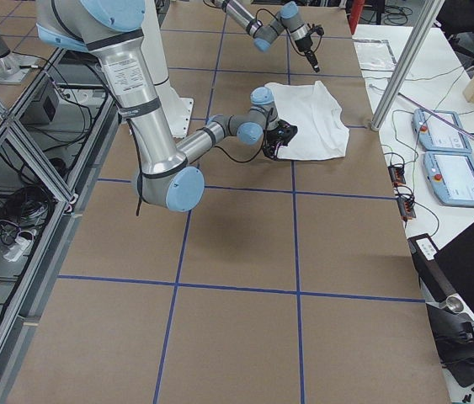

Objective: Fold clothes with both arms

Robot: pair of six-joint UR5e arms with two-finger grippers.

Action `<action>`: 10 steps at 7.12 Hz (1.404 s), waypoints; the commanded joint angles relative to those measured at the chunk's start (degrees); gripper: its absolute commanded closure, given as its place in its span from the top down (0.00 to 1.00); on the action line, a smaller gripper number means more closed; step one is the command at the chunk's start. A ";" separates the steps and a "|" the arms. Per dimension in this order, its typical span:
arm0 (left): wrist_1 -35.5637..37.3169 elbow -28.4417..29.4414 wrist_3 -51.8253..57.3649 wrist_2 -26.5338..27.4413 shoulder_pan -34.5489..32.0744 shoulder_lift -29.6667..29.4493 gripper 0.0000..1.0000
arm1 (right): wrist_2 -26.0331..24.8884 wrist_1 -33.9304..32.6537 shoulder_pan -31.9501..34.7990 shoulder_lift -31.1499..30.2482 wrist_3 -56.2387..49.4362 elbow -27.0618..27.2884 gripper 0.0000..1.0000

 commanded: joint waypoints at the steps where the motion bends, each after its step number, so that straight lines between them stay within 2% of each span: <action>1: 0.00 0.01 0.17 0.00 0.01 0.13 0.54 | -0.18 0.23 0.02 0.55 2.78 -0.65 0.01; 3: 0.00 0.01 0.17 0.00 0.01 0.05 0.54 | 0.17 -0.46 0.29 -0.15 2.80 1.27 0.00; 4: 0.00 0.01 0.08 0.00 0.01 -0.04 0.54 | 0.70 -2.82 0.55 -2.42 2.80 6.24 0.00; 6: -0.09 -0.07 -0.01 -0.08 0.01 -0.13 0.54 | 3.32 -21.21 -1.98 -7.25 3.15 24.74 0.00; 8: 0.00 -0.95 -0.01 -0.52 0.01 -0.57 0.54 | 11.20 -28.13 -7.33 -17.07 3.24 39.10 0.00; 9: 0.70 -4.87 -0.36 -1.22 0.27 -0.31 0.54 | 17.43 -29.28 -11.71 -20.60 3.33 42.38 0.00; 10: 1.57 -8.74 -2.62 -6.88 0.27 0.13 0.54 | 21.93 -29.21 -15.23 -24.20 3.41 44.85 0.00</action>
